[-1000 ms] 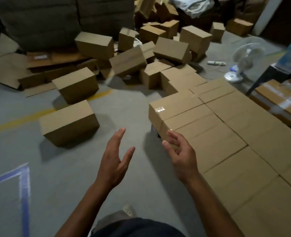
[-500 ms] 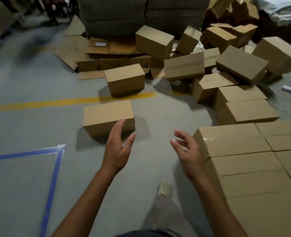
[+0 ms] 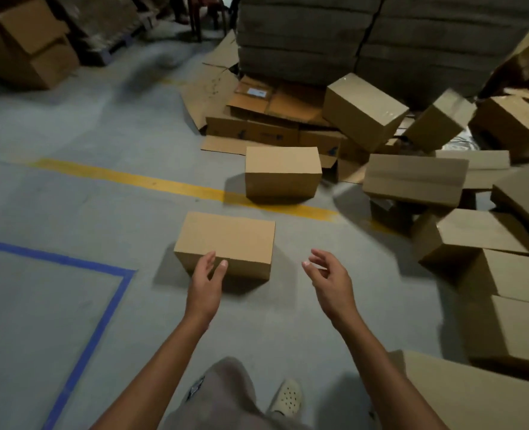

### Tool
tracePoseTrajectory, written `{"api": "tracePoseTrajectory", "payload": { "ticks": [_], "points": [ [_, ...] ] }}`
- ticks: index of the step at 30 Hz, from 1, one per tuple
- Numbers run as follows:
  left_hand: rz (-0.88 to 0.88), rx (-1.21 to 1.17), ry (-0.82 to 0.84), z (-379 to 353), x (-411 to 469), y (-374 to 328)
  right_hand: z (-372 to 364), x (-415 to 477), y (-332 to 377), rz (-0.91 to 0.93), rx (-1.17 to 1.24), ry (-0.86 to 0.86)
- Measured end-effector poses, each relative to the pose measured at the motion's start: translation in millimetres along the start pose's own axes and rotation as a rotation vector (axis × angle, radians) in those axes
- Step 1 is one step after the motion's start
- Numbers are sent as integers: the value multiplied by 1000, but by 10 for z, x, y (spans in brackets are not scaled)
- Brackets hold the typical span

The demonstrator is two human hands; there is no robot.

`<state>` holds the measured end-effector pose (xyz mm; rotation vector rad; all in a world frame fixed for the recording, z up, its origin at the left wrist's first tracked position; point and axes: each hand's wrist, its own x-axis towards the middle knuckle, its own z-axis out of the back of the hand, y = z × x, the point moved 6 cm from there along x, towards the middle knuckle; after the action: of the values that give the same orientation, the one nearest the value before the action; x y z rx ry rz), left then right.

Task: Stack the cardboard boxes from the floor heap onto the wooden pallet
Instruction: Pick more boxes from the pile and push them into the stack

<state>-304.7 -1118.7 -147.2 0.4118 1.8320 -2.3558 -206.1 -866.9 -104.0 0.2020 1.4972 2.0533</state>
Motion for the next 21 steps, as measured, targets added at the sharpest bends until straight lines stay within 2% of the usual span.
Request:
{"api": "tracePoseTrajectory", "payload": {
  "ticks": [6, 10, 15, 21],
  "points": [
    [471, -489, -132, -306, 1101, 361, -257, 1305, 8, -86, -10, 65],
    [653, -663, -168, -496, 1878, 661, -533, 2132, -111, -160, -63, 72],
    [752, -733, -258, -617, 2675, 978, -867, 3090, -336, -261, -142, 141],
    [856, -685, -324, -877, 3334, 1562, -1282, 4131, -744, -274, -323, 272]
  ]
}}
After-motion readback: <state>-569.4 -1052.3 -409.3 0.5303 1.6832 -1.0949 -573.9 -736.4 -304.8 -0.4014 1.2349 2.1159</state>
